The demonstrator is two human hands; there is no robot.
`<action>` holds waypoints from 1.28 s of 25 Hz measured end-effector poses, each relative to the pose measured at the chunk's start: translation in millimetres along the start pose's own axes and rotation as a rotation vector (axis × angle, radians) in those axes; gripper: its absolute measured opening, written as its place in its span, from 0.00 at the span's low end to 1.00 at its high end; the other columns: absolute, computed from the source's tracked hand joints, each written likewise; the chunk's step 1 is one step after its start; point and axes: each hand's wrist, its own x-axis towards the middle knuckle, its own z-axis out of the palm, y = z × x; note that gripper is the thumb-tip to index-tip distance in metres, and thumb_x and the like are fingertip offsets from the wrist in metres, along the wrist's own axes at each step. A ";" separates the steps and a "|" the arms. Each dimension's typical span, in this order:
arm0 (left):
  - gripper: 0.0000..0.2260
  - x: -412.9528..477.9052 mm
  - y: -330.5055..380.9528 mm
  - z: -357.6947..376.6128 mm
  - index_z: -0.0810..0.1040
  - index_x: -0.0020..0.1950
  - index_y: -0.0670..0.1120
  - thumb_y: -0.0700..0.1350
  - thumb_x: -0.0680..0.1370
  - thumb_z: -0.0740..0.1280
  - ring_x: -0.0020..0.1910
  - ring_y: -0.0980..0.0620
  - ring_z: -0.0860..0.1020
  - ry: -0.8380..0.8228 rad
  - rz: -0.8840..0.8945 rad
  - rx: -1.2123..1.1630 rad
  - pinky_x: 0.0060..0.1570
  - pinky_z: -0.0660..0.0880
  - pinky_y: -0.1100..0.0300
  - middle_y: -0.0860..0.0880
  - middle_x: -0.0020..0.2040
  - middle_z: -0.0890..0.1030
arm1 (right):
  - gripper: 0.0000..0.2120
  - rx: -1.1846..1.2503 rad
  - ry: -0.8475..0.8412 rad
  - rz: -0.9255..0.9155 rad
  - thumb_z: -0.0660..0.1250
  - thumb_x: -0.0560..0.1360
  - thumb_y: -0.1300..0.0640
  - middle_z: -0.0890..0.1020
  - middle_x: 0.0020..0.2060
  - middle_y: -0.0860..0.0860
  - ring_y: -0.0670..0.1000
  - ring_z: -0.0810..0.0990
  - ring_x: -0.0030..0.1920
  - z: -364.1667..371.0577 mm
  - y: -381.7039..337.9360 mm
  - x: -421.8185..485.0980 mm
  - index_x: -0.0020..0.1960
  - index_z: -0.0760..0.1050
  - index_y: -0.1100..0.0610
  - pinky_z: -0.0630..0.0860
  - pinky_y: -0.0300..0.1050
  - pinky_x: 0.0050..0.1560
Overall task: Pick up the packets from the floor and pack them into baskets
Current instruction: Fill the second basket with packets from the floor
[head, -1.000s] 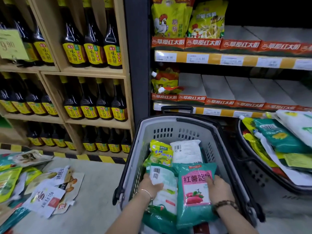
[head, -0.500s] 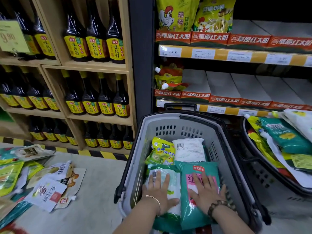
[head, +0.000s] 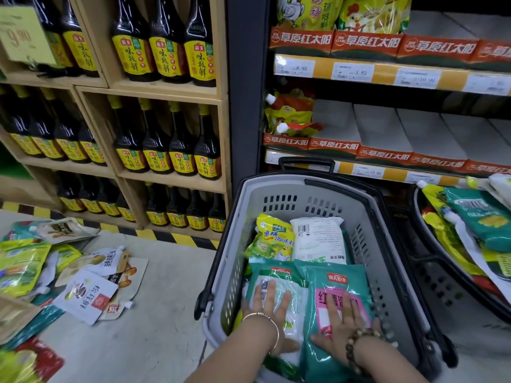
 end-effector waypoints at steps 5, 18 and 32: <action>0.43 -3.4 1.5 -6.3 0.28 0.73 0.55 0.66 0.75 0.58 0.72 0.40 0.30 0.032 -0.017 0.004 0.70 0.43 0.36 0.47 0.72 0.25 | 0.48 -0.005 0.039 0.032 0.50 0.69 0.25 0.25 0.69 0.56 0.58 0.29 0.73 -1.6 -1.7 6.0 0.71 0.24 0.48 0.42 0.68 0.72; 0.17 -137.3 -103.5 -40.0 0.72 0.67 0.47 0.42 0.78 0.63 0.62 0.50 0.74 0.898 0.115 -0.771 0.57 0.67 0.65 0.47 0.65 0.74 | 0.25 0.258 0.797 -0.379 0.64 0.76 0.51 0.71 0.68 0.55 0.57 0.72 0.65 -69.3 -103.3 -49.4 0.72 0.65 0.52 0.66 0.51 0.66; 0.18 -315.0 -396.6 173.1 0.71 0.68 0.50 0.45 0.78 0.62 0.62 0.51 0.74 0.897 -0.586 -0.670 0.60 0.69 0.59 0.50 0.66 0.74 | 0.19 -0.125 0.540 -1.040 0.59 0.78 0.51 0.75 0.65 0.49 0.51 0.72 0.64 64.8 -491.1 -88.6 0.68 0.69 0.49 0.63 0.44 0.64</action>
